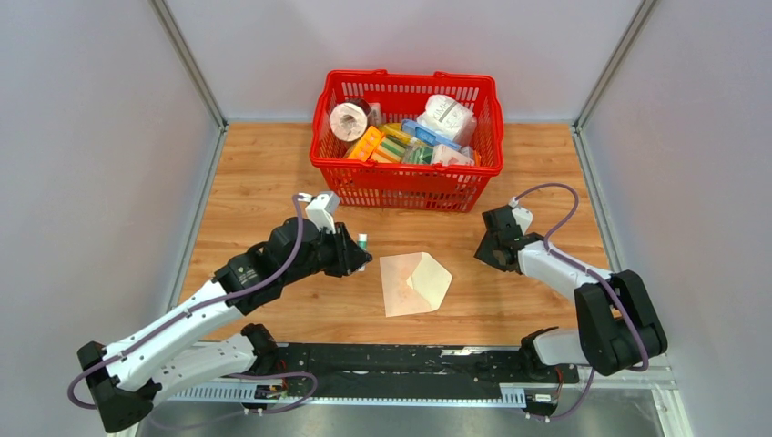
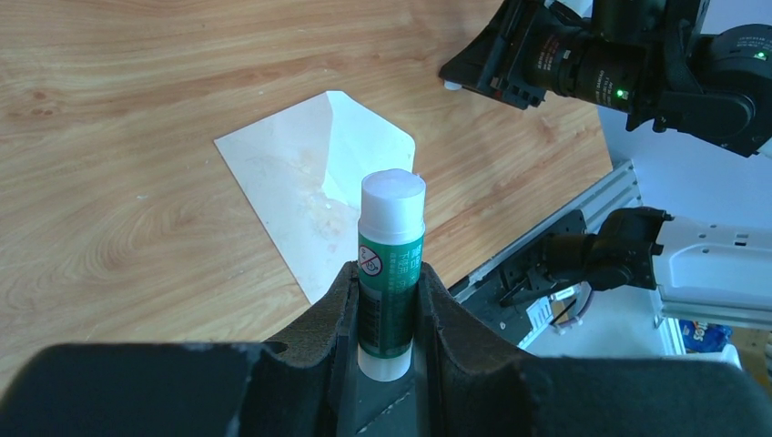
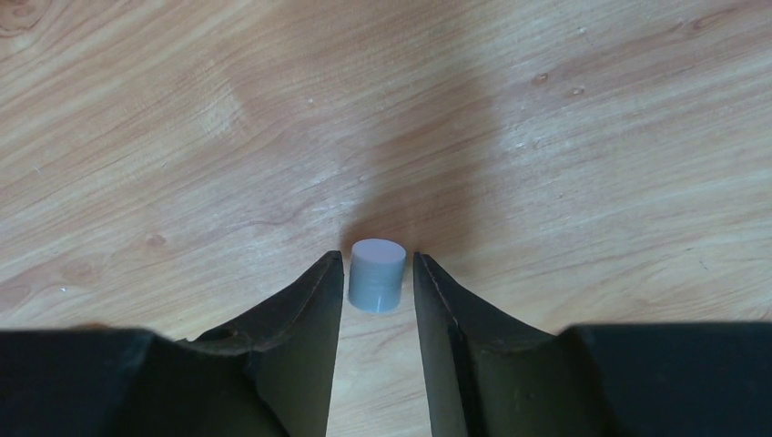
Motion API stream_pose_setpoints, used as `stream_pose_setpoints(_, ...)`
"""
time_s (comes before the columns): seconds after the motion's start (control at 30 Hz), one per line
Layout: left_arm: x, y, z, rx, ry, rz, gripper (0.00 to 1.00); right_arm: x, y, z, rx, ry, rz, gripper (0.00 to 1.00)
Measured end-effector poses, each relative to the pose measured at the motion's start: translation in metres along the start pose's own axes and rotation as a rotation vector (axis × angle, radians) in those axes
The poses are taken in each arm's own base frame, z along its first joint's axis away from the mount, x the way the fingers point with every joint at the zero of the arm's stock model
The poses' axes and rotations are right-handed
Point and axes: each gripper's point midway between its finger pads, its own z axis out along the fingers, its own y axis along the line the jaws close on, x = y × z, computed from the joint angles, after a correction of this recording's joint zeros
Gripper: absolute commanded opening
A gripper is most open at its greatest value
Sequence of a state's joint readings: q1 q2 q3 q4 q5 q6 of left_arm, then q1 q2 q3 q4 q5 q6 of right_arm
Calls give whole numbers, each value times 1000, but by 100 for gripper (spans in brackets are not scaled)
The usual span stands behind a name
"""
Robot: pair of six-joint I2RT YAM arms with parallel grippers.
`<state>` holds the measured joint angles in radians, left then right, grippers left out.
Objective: Place the letter into the envelope and seal it
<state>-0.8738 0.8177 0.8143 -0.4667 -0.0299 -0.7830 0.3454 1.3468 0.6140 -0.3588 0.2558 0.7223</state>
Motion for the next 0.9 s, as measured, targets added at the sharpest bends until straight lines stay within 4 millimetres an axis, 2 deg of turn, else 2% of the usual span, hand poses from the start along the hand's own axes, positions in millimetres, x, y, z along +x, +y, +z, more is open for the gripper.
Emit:
stream_pose_setpoints(0.53,1,0,6,-5,10,0,0,0,1,-1,-7,2,3,45)
stream_pose_setpoints(0.9,3,3,10,-17,18,0,0,-1,3,-11,-30,2,0,47)
